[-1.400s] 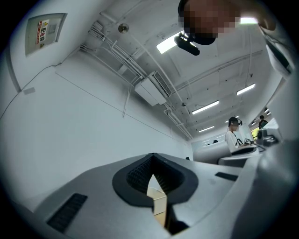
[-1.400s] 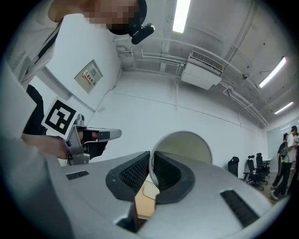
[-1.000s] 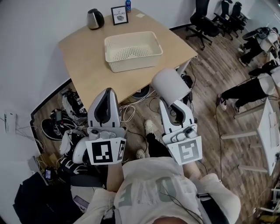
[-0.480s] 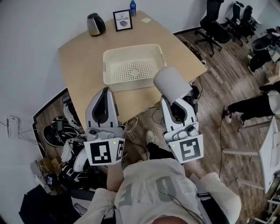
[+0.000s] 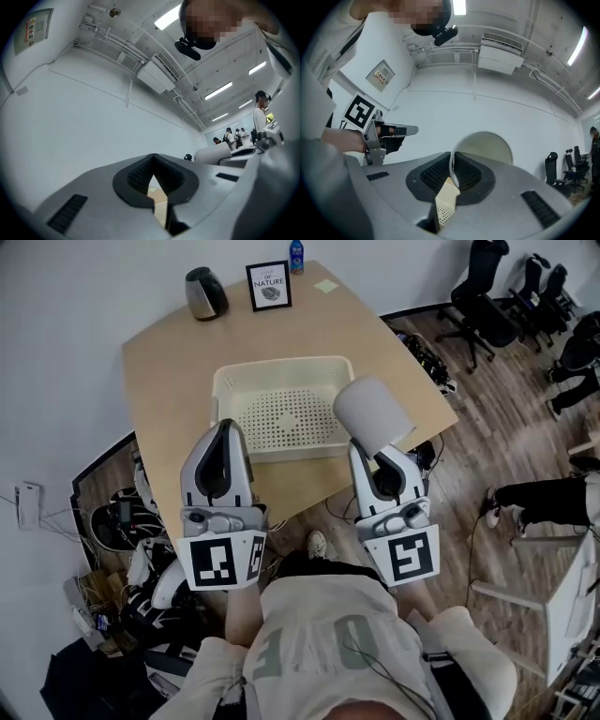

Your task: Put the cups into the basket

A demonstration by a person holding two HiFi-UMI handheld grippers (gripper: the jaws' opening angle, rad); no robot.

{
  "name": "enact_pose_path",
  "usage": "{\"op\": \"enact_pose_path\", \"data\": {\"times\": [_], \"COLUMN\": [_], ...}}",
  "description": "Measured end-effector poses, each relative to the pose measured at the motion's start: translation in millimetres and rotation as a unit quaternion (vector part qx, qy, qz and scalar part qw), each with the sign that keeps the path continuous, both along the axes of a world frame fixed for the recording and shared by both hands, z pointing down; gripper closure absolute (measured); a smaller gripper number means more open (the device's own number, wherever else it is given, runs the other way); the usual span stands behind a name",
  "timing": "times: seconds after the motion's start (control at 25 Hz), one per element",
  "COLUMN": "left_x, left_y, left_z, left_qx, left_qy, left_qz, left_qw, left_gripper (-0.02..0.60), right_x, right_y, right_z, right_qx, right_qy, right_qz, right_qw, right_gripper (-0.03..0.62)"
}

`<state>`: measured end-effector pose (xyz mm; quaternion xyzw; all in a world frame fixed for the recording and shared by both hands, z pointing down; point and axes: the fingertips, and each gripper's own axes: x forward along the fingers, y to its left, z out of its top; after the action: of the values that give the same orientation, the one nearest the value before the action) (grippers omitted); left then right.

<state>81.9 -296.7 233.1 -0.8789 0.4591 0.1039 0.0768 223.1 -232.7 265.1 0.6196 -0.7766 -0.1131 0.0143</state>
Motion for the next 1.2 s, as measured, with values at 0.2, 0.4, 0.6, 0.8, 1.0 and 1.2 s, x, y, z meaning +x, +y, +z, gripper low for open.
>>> {"op": "enact_pose_path", "data": {"times": [0.2,0.4,0.6,0.8,1.0,1.2], "left_x": [4,-2,-4,-10,-20,-29], "left_y": [-23,-50,-80,-103,-125,-139], "left_z": [8,6,-6,-12,1,26], "left_qx": [-0.013,-0.004,0.012,0.017,0.000,-0.033], "left_qy": [-0.011,-0.007,0.003,0.015,0.018,0.026], "left_qz": [-0.014,-0.025,-0.024,-0.029,-0.038,-0.048], "left_qw": [0.9998,0.9997,0.9996,0.9993,0.9991,0.9979], "left_gripper": [0.574,0.574,0.574,0.574,0.574,0.574], "right_x": [6,6,2,-7,-23,-33], "right_y": [-27,-55,-83,-115,-150,-175], "right_z": [5,8,-1,-4,25,75], "right_qx": [-0.007,-0.007,-0.003,-0.014,-0.062,-0.134], "right_qy": [-0.008,-0.002,0.011,0.049,0.134,0.239], "right_qz": [-0.013,-0.021,-0.030,-0.066,-0.118,-0.155], "right_qw": [1.000,1.000,0.999,0.996,0.982,0.949], "right_gripper": [0.574,0.574,0.574,0.574,0.574,0.574]}}
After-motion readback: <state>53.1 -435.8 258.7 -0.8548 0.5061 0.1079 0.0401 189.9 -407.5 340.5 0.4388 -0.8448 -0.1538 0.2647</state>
